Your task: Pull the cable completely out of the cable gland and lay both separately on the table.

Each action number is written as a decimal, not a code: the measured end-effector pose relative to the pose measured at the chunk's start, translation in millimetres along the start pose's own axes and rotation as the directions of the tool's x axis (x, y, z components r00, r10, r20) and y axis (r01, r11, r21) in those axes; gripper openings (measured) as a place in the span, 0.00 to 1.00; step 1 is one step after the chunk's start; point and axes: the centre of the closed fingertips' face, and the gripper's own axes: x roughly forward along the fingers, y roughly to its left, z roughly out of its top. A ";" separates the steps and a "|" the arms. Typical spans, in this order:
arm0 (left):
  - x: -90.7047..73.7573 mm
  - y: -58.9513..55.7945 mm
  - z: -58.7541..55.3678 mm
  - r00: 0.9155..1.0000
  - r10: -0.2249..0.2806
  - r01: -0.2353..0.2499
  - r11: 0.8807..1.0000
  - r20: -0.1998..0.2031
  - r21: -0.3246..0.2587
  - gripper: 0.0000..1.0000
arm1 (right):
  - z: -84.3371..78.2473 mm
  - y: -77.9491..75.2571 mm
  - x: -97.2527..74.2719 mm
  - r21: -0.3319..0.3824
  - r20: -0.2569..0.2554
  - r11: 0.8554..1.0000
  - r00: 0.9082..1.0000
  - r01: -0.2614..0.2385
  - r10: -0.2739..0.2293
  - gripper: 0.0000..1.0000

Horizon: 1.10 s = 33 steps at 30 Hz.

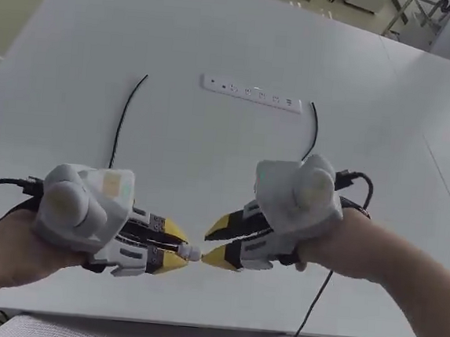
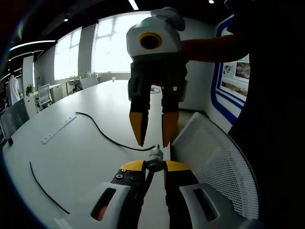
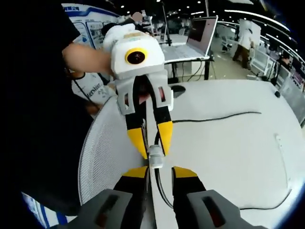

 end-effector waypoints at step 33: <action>0.9 -2.9 4.0 0.999 -0.039 0.040 0.995 -0.020 0.093 0.15 | 6.7 14.4 10.4 0.167 -0.034 0.934 0.945 -0.314 0.324 0.07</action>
